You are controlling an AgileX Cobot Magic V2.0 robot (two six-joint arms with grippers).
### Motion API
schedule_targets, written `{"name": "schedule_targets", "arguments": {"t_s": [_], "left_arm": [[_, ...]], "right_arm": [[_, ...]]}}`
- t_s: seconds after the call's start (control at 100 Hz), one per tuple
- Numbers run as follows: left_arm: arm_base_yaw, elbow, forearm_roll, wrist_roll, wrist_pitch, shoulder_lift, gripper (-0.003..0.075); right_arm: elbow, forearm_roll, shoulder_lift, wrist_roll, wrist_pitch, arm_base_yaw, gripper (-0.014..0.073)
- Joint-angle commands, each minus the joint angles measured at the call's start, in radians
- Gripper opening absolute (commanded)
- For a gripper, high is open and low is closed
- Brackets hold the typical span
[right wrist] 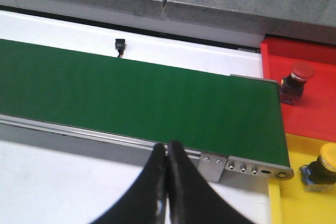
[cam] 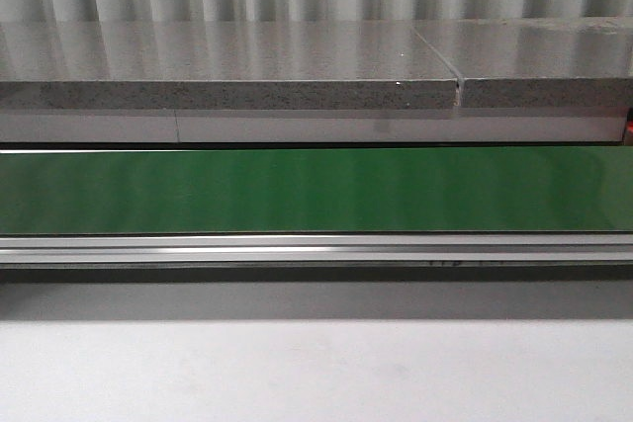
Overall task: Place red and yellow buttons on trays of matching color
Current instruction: 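Grasp another yellow-capped button from the pile with the left gripper, then set the yellow button on the conveyor belt and open the left gripper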
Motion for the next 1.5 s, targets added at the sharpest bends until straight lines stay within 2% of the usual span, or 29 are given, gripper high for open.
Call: {"name": "schedule_targets", "arguments": {"t_s": [0.0,0.21,0.52,0.89,0.98,1.13,1.18,1.49], "left_arm": [[-0.025,0.028,-0.022,0.000,-0.035,-0.111,0.0228],[-0.094,0.136,-0.071,0.002,-0.068,-0.220,0.0228],[-0.205,0.172,-0.078,0.002,-0.062,-0.212,0.0228],[-0.224,0.180,-0.089,0.002,-0.057,-0.157,0.0234],[-0.224,0.180,-0.095,0.002,-0.063,-0.157,0.0296],[-0.224,0.180,-0.118,0.002,-0.081,-0.157,0.0540],[-0.224,0.180,-0.127,0.002,-0.094,-0.157,0.0583],[-0.224,0.137,-0.170,0.004,-0.144,-0.159,0.0588]], "right_arm": [[-0.021,0.005,0.007,-0.012,-0.067,-0.002,-0.0050],[-0.021,0.005,0.007,-0.012,-0.067,-0.002,-0.0050],[-0.021,0.005,0.007,-0.012,-0.067,-0.002,-0.0050],[-0.021,0.005,0.007,-0.012,-0.067,-0.002,-0.0050],[-0.021,0.005,0.007,-0.012,-0.067,-0.002,-0.0050],[-0.021,0.005,0.007,-0.012,-0.067,-0.002,-0.0050],[-0.021,0.005,0.007,-0.012,-0.067,-0.002,-0.0050],[-0.021,0.005,0.007,-0.012,-0.067,-0.002,-0.0050]]}}
